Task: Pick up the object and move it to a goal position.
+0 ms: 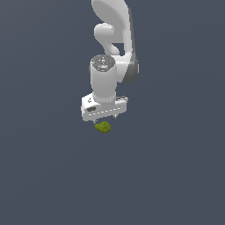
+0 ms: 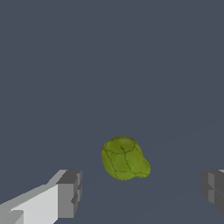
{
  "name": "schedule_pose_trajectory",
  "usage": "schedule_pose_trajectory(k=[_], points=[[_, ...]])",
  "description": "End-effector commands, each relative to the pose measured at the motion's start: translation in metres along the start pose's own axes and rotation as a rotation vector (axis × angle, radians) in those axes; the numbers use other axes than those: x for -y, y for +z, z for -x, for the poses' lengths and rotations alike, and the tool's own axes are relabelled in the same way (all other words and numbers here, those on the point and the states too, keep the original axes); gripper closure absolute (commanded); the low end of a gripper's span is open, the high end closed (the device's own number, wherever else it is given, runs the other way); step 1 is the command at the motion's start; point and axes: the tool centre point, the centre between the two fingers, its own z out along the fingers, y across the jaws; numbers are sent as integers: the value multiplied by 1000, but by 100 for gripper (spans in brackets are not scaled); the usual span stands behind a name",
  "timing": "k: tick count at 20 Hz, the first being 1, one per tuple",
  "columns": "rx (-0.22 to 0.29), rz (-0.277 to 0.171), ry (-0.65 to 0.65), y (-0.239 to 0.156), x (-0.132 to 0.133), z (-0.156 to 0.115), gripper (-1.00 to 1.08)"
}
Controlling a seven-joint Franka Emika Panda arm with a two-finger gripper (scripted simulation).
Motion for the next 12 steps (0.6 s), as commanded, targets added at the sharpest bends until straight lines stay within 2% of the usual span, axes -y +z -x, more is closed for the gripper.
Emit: schedule_pose_trajectory(k=[1, 12], points=[[0, -3, -64, 8, -1, 4, -92], [-3, -18, -338, 41, -5, 23, -92]])
